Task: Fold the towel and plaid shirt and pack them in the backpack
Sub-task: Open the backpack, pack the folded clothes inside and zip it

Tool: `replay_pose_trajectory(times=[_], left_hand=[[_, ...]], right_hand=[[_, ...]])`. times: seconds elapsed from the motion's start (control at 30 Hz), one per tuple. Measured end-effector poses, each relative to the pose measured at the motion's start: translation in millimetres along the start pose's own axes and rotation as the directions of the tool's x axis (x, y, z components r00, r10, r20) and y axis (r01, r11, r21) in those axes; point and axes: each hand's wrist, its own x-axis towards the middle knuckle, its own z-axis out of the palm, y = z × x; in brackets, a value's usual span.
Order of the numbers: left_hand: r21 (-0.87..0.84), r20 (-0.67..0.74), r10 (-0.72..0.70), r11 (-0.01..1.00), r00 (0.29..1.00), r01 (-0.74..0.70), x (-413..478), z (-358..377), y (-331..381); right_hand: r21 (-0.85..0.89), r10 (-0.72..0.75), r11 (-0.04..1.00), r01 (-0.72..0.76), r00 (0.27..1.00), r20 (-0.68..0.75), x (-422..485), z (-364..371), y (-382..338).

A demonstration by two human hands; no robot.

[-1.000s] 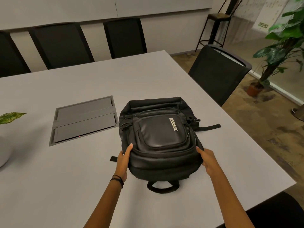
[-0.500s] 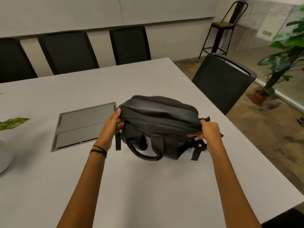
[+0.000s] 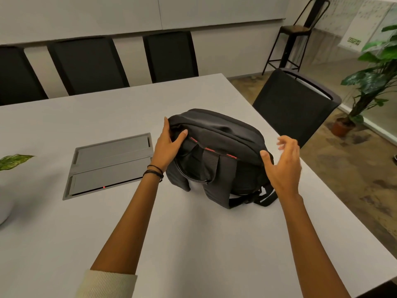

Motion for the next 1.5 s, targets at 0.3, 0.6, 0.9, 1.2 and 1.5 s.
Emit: replay_pose_trajectory(times=[0.3, 0.6, 0.9, 1.2, 1.5], left_hand=[[0.029, -0.076, 0.045, 0.999, 0.996, -0.043, 8, 11, -7], [-0.064, -0.42, -0.093, 0.995, 0.903, 0.072, -63, 74, -91], [-0.183, 0.187, -0.339, 0.91, 0.922, 0.372, -41, 149, -113], [-0.119, 0.242, -0.294, 0.937, 0.924, 0.329, -15, 220, -106], [-0.079, 0.289, -0.297, 0.94, 0.91, 0.331, 49, 264, -86]], right_hand=[[0.076, -0.263, 0.963, 0.258, 0.963, 0.062, -1, 35, -3], [0.033, -0.122, 0.992, 0.123, 0.992, -0.021, 41, 45, -21], [-0.002, -0.085, 0.996, 0.085, 0.996, -0.013, 93, 49, -8], [-0.031, -0.092, 0.995, 0.09, 0.993, -0.079, 134, 48, 25], [-0.097, -0.063, 0.994, 0.048, 0.986, -0.154, 178, 43, 61]])
